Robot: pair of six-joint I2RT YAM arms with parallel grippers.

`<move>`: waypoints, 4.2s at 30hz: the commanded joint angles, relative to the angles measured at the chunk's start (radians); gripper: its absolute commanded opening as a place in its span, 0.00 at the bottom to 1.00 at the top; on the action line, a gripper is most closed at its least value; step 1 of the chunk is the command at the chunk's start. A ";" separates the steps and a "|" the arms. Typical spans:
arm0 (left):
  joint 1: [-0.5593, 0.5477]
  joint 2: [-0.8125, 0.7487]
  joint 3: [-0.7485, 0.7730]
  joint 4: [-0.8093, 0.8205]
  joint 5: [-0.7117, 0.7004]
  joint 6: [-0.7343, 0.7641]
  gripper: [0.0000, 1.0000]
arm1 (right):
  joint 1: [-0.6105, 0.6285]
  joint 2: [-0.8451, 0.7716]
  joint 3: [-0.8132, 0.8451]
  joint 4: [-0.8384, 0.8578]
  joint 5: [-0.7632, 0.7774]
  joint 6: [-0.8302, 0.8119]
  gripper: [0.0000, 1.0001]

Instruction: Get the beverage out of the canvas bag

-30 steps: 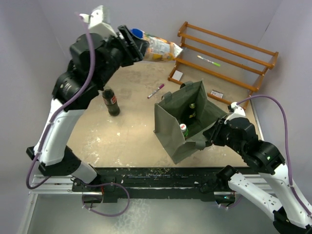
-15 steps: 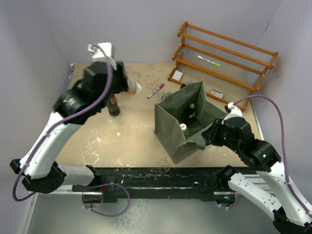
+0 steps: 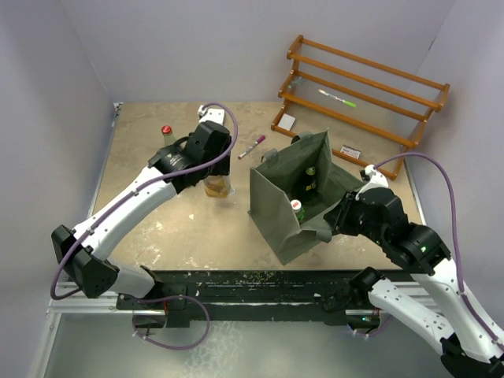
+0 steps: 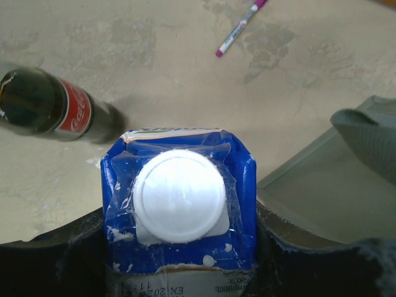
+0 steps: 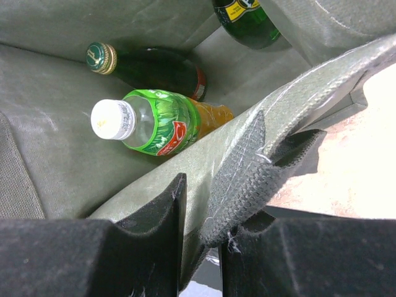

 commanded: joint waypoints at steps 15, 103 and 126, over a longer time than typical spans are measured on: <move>0.251 0.140 0.090 0.511 0.094 0.100 0.33 | 0.001 -0.033 0.013 -0.006 0.030 0.043 0.26; -0.505 0.281 0.158 0.296 0.049 0.107 0.99 | 0.001 -0.128 -0.140 -0.091 -0.077 0.081 0.26; -0.489 0.274 -0.023 0.441 0.040 -0.017 0.89 | 0.001 -0.111 -0.145 -0.065 -0.077 0.046 0.26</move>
